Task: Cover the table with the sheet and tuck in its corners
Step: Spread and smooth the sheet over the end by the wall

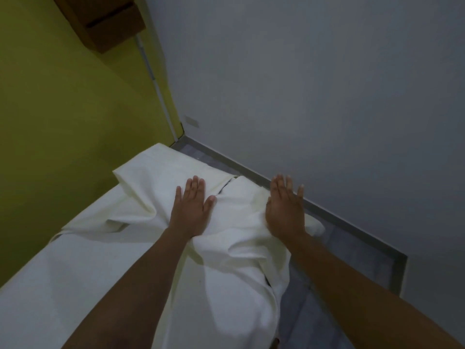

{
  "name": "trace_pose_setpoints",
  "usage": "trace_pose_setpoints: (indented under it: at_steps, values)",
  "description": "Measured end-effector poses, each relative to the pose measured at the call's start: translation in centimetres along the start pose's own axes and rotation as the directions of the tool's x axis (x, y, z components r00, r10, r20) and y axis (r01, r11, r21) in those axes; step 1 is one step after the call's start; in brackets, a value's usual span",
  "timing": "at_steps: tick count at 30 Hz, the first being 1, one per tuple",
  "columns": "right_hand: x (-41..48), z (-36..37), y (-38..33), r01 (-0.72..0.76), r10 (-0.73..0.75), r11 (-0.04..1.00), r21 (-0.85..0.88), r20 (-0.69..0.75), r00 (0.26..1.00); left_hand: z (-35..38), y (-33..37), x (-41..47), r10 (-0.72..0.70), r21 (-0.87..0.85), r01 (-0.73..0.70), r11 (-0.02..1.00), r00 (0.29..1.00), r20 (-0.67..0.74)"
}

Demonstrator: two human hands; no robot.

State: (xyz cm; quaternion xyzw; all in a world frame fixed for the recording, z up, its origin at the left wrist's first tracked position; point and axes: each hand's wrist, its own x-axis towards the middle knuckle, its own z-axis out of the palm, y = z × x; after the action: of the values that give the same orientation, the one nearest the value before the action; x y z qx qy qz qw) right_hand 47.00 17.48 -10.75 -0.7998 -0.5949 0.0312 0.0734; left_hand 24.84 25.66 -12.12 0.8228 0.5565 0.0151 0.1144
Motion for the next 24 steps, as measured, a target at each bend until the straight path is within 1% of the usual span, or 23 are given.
trace_pose_setpoints:
  at_steps: [2,5,7,10,13,18,22,24]
  values:
    - [0.1,-1.2,-2.8,0.036,-0.028,0.993,0.114,-0.075,0.997,0.2,-0.2,-0.8,-0.014,0.025,0.016,1.0,0.996,-0.09]
    - [0.1,-1.8,-7.4,0.13,-0.134,0.979,0.16,0.017,0.991,0.6,-0.9,-1.3,-0.06,0.048,0.064,0.997,0.994,-0.088]
    - [0.3,-0.7,-9.1,0.151,-0.16,0.981,0.12,0.07,0.985,1.0,-1.7,-0.7,-0.107,0.039,0.109,0.993,0.992,-0.063]
    - [0.8,1.4,-9.4,0.101,-0.104,0.994,0.031,0.111,0.988,1.0,-3.0,1.0,-0.11,0.052,0.112,0.992,0.993,-0.043]
    - [1.9,2.8,-9.0,0.061,-0.067,0.997,0.05,0.107,0.992,0.6,-4.5,3.3,-0.061,0.123,0.063,0.99,0.998,-0.02]
    - [4.1,3.6,-9.1,0.079,-0.081,0.997,0.024,0.088,0.993,-1.0,-7.0,7.9,0.002,0.168,-0.009,0.986,0.999,0.038]
    - [5.1,3.8,-9.2,0.097,-0.097,0.995,0.008,0.098,0.99,-2.1,-8.9,11.6,0.0,0.207,-0.013,0.978,0.998,0.064]
    - [5.2,3.9,-9.0,0.106,-0.106,0.994,0.009,0.097,0.99,-3.2,-9.8,13.0,-0.045,0.265,0.04,0.963,0.999,0.015]
